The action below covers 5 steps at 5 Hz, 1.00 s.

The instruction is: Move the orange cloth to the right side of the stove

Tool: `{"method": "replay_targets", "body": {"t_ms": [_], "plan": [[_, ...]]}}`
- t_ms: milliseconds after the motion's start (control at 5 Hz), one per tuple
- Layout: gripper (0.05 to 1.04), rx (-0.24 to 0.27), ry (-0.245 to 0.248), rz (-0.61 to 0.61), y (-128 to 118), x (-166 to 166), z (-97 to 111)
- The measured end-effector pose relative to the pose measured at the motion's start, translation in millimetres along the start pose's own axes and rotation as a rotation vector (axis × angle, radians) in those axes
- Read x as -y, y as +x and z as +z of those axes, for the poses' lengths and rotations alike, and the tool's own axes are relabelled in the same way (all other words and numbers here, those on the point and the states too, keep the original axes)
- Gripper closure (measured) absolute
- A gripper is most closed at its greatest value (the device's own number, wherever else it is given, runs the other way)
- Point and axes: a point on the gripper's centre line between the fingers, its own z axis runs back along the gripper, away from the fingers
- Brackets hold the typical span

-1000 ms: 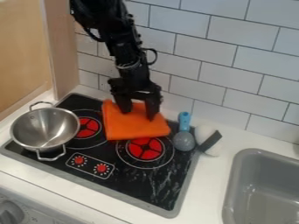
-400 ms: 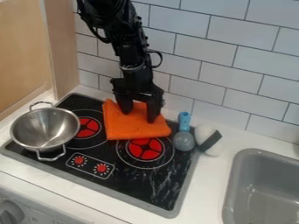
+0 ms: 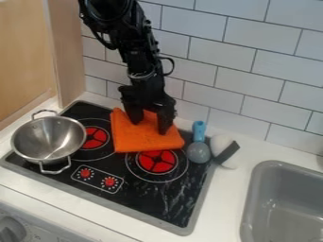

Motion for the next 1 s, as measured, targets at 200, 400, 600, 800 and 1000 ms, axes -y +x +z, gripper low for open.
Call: {"method": "replay_targets", "body": {"t_ms": [200,400,600,800,1000], "plan": [[0.084,0.002,-0.008,0.001,-9.1,3.7,1.0],[0.084,-0.006,-0.004,-0.009,-23.6,10.2,1.9],[0.084,-0.008,0.003,-0.039,-35.2,22.1,1.2],[0.085,-0.005,0.017,-0.067,-47.4,33.1,0.7],[0.085,0.003,0.031,-0.095,-61.1,45.3,-0.6]]}}
